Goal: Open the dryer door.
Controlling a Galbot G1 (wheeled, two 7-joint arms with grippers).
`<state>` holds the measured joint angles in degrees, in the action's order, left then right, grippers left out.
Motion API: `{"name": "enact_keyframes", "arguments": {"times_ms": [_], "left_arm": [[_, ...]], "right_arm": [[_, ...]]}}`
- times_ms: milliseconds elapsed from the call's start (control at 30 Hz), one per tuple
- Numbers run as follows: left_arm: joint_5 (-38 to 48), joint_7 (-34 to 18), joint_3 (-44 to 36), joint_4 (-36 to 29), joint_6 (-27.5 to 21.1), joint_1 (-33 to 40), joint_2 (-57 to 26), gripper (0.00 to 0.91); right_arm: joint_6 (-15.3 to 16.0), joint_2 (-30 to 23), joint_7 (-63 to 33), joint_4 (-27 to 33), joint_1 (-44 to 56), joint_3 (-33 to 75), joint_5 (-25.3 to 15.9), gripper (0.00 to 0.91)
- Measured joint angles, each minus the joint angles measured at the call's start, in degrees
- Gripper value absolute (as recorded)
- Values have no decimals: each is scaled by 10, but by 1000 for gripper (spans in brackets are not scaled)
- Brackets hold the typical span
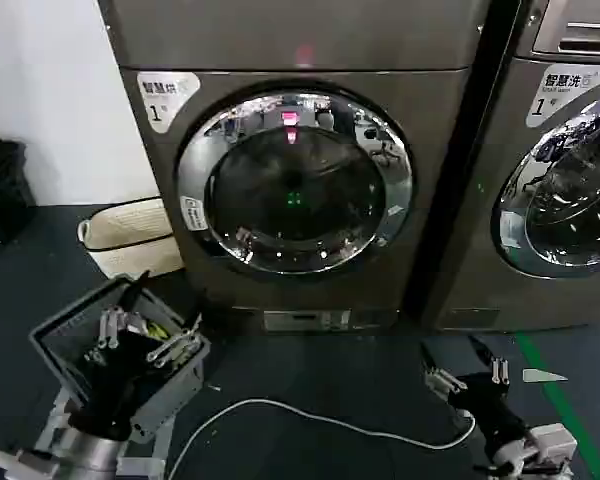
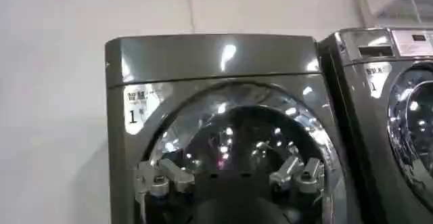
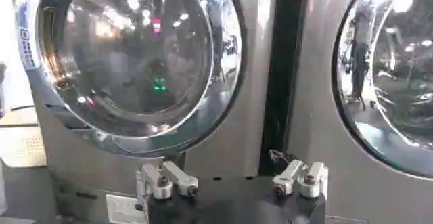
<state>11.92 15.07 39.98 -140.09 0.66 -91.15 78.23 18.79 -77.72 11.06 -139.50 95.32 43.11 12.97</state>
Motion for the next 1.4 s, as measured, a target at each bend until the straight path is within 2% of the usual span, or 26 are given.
{"name": "enact_keyframes", "arguments": {"times_ms": [167, 300, 533, 833, 1067, 1400], "left_arm": [[0, 2, 0, -4, 0, -2, -5, 907], [0, 3, 1, -6, 3, -8, -10, 907], [0, 8, 0, -12, 6, -15, -10, 907], [-5, 13, 6, -13, 3, -14, -4, 907], [-17, 16, 6, -18, 4, -18, 9, 907], [-34, 19, 6, -28, 7, -29, 27, 907]], "right_arm": [[-32, 42, 5, 12, -31, -13, 28, 907], [-48, 93, 4, 28, -70, -25, 60, 907], [-80, 180, -1, 66, -144, -59, 91, 907], [-87, 263, -10, 130, -263, -144, 134, 907], [-98, 279, -3, 182, -375, -230, 151, 907], [-113, 267, 10, 244, -509, -342, 159, 907]]}}
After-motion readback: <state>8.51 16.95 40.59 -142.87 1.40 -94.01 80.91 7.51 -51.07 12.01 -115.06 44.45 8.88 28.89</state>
